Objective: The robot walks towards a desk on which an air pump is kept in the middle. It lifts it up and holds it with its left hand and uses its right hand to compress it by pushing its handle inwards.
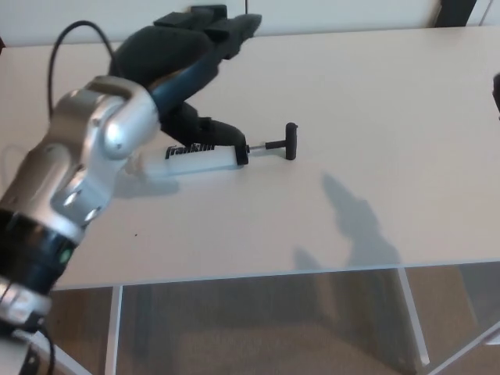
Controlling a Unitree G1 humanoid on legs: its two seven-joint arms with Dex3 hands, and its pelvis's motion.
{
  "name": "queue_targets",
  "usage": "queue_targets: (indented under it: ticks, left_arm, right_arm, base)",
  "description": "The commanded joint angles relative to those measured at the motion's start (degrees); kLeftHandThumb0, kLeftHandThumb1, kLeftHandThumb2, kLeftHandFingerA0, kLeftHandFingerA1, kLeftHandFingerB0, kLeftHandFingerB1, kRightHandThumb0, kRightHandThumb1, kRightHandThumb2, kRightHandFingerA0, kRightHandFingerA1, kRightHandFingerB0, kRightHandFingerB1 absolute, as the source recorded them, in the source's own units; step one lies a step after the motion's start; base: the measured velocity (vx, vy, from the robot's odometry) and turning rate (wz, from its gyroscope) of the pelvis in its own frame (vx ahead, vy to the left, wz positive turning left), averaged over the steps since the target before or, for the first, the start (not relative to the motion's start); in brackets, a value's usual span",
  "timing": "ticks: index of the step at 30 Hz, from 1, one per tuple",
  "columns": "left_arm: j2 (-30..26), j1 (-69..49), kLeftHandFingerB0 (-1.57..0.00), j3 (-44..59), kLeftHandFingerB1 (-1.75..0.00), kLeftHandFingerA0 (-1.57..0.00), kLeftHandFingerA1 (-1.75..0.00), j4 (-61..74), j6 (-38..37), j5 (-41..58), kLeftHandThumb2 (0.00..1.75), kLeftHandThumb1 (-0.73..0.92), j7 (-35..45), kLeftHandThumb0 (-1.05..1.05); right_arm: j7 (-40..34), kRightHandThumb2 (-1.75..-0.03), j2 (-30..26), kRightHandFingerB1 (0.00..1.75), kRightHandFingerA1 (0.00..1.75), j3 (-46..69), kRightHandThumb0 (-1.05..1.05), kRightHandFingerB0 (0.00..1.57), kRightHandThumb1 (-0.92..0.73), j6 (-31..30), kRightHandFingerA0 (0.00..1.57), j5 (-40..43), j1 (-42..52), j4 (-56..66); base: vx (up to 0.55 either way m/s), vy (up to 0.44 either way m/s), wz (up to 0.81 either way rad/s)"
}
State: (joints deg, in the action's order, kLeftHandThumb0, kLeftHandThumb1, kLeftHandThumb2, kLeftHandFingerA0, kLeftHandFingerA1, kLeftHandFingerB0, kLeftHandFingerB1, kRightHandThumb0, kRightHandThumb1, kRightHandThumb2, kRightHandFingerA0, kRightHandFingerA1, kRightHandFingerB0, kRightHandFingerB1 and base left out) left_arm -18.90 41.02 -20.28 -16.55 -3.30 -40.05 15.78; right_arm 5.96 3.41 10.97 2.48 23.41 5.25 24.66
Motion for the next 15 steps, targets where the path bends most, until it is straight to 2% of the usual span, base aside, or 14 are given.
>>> queue_targets:
  ticks: [1,2,3,4,6,7,9,10,11,12,13,14,15]
  left_arm:
    - [-13.7,-31.8,0.00,41.8,-0.18,0.00,-0.04,58.1,-7.0,41.2,0.58,0.56,15.8,-0.82]
    - [-13.7,-31.8,0.00,41.8,-0.18,0.00,-0.04,58.1,-7.0,41.2,0.58,0.56,15.8,-0.82]
    - [-13.7,-35.2,0.00,46.2,-0.18,0.00,-0.04,60.6,-6.4,48.1,0.58,0.56,17.7,-0.82]
    - [-12.3,-43.1,0.00,50.9,-0.17,0.00,-0.12,62.5,-10.3,54.8,0.83,0.40,18.3,-0.71]
    - [-10.5,-52.0,0.00,55.3,-0.17,0.00,-0.12,64.0,-15.6,60.3,0.83,0.40,18.2,-0.71]
    - [-9.1,-60.3,-0.06,57.4,-0.09,0.00,-0.01,63.7,-20.2,65.8,0.82,0.48,20.3,-0.80]
    - [-7.8,-69.1,-0.06,59.4,-0.09,0.00,-0.01,63.3,-24.8,71.9,0.82,0.48,23.1,-0.80]
    - [-7.8,-69.1,-0.06,59.4,-0.09,0.00,-0.01,63.3,-24.8,71.9,0.82,0.48,23.1,-0.80]
    - [-5.8,-75.2,-0.12,60.8,-0.30,-0.04,-0.23,61.8,-24.1,79.7,0.64,0.43,29.4,-0.70]
    - [-4.5,-78.9,-0.12,61.5,-0.30,-0.04,-0.23,60.9,-23.1,84.8,0.64,0.43,33.7,-0.70]
    - [-3.1,-82.4,-0.14,64.4,-0.29,-0.04,-0.25,57.1,-15.2,92.3,0.56,0.49,45.1,-0.62]
    - [-3.1,-82.4,-0.14,64.4,-0.29,-0.04,-0.25,57.1,-15.2,92.3,0.56,0.49,45.1,-0.62]
    - [-2.3,-84.7,-0.14,66.3,-0.29,-0.04,-0.25,54.6,-9.6,97.2,0.56,0.49,53.0,-0.62]
  right_arm:
    - [15.7,-0.68,-6.2,0.23,0.31,5.5,-0.88,0.10,-0.89,14.8,0.21,3.1,26.3,23.4]
    - [15.7,-0.68,-6.2,0.23,0.31,5.5,-0.88,0.10,-0.89,14.8,0.21,3.1,26.3,23.4]
    - [16.5,-0.68,-6.0,0.23,0.31,5.6,-0.88,0.10,-0.89,16.3,0.21,3.2,27.9,23.8]
    - [17.7,-1.06,-5.4,0.34,0.45,5.7,-0.87,0.08,-0.70,18.3,0.15,3.5,29.8,23.4]
    - [18.7,-1.06,-4.6,0.34,0.45,5.7,-0.87,0.08,-0.70,20.2,0.15,3.9,31.9,22.9]
    - [19.8,-1.07,-4.0,0.36,0.45,5.7,-0.86,0.09,-0.72,21.9,0.15,4.5,34.0,22.4]
    - [21.0,-1.07,-3.4,0.36,0.45,5.8,-0.86,0.09,-0.72,23.6,0.15,5.3,36.4,22.0]
    - [21.0,-1.07,-3.4,0.36,0.45,5.8,-0.86,0.09,-0.72,23.6,0.15,5.3,36.4,22.0]
    - [22.8,-1.08,-3.3,0.36,0.45,6.4,-0.85,0.06,-0.73,25.1,0.12,6.5,38.2,21.3]
    - [24.0,-1.08,-3.3,0.36,0.45,6.9,-0.85,0.06,-0.73,26.0,0.12,7.4,39.3,20.9]
    - [25.8,-1.07,-2.9,0.38,0.45,7.2,-0.86,0.06,-0.71,27.0,0.15,8.8,41.5,19.9]
    - [25.8,-1.07,-2.9,0.38,0.45,7.2,-0.86,0.06,-0.71,27.0,0.15,8.8,41.5,19.9]
    - [27.0,-1.07,-2.7,0.38,0.45,7.4,-0.86,0.06,-0.71,27.7,0.15,9.7,43.0,19.1]
  base:
    - [0.00,0.000,0.00]
    - [0.00,0.000,0.00]
    - [0.00,0.000,0.00]
    - [0.00,0.000,0.00]
    - [0.00,0.000,0.00]
    - [0.00,0.000,0.00]
    - [0.00,0.000,0.00]
    - [0.00,0.000,0.00]
    - [0.00,0.000,0.00]
    - [0.00,0.000,0.00]
    - [0.00,0.000,0.00]
    - [0.00,0.000,0.00]
    - [0.00,0.000,0.00]
